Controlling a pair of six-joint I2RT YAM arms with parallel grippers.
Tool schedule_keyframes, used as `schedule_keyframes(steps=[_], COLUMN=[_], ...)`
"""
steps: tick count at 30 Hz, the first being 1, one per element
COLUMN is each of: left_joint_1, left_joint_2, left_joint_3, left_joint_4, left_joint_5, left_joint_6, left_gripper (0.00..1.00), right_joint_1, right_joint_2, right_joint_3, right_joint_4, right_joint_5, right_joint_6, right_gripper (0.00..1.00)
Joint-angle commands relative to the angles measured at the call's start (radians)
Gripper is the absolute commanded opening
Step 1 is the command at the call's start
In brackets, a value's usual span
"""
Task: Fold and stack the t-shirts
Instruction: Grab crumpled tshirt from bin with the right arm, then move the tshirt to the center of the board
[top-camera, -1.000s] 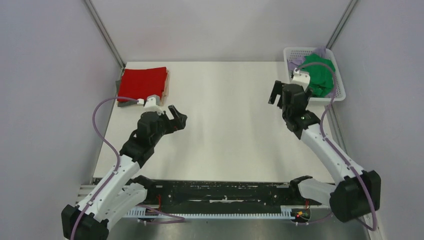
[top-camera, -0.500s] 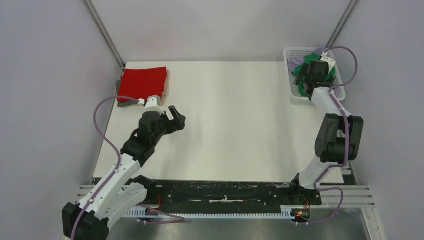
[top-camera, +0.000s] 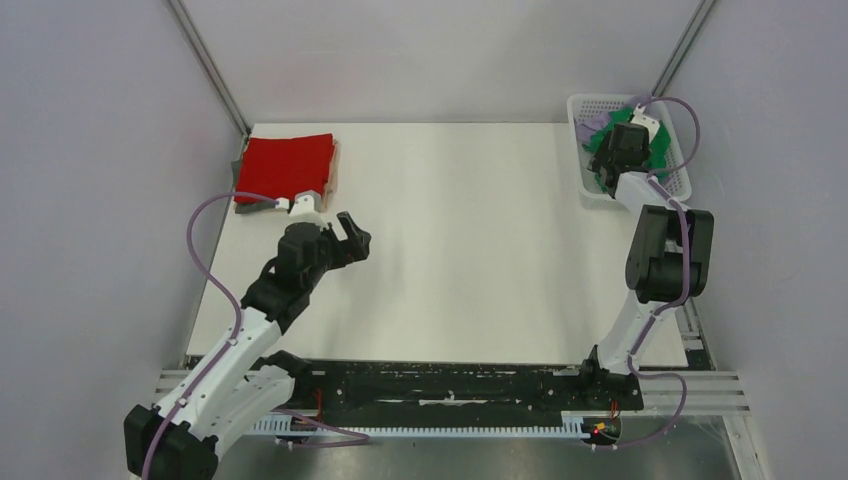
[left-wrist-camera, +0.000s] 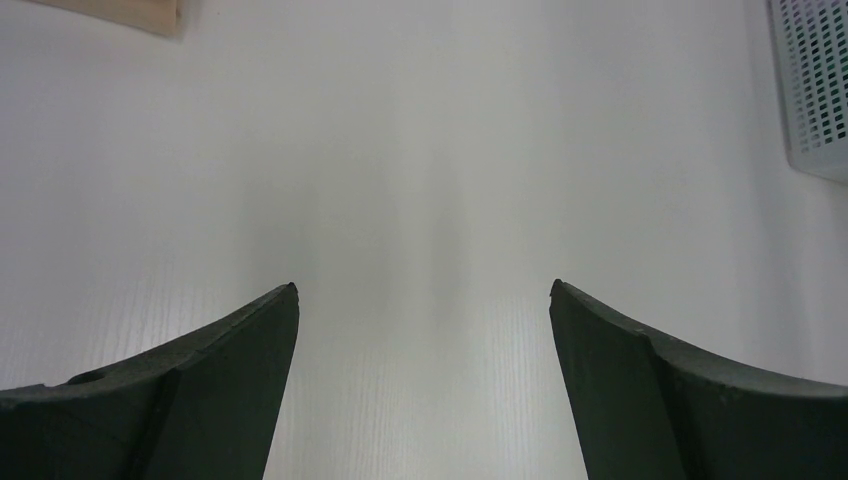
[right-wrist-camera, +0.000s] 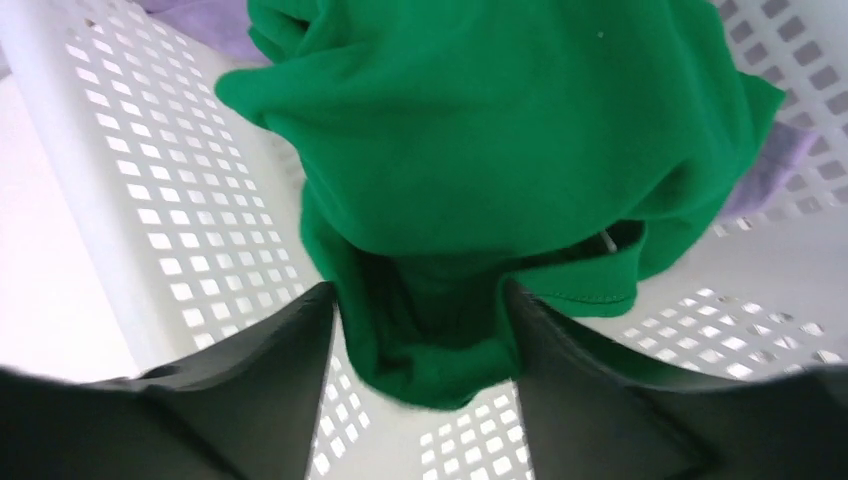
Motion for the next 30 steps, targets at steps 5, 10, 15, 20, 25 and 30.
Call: schedule_keyframes(steps=[5, 10, 15, 20, 25, 30], left_joint_1=[-0.001, -0.002, -0.002, -0.001, -0.001, -0.002], left_joint_2=[-0.042, -0.083, -0.096, -0.096, -0.113, -0.143], left_joint_3=[0.030, 0.014, 0.003, -0.002, -0.003, -0.011], left_joint_4=[-0.011, -0.005, -0.002, 0.000, -0.013, -0.018], left_joint_5=[-0.040, -0.032, -0.007, 0.007, 0.001, -0.005], left_joint_6=[0.012, 0.004, -0.014, -0.025, -0.030, -0.038], left_gripper=[1.00, 1.00, 1.00, 1.00, 1.00, 1.00], right_joint_1=[-0.005, -0.005, -0.002, 0.094, 0.291, 0.448], right_joint_2=[-0.039, -0.187, -0.319, -0.428, -0.508, -0.482], right_joint_3=[0.031, 0.023, 0.108, 0.178, 0.200, 0.285], right_joint_4=[0.156, 0.189, 0.199, 0.188, 0.237, 0.301], right_joint_5=[-0.020, -0.088, -0.426, -0.623, -0.766, -0.943], right_joint_6=[-0.047, -0.075, -0.076, -0.052, -0.028, 0.065], right_gripper=[0.00, 0.00, 0.00, 0.00, 0.00, 0.00])
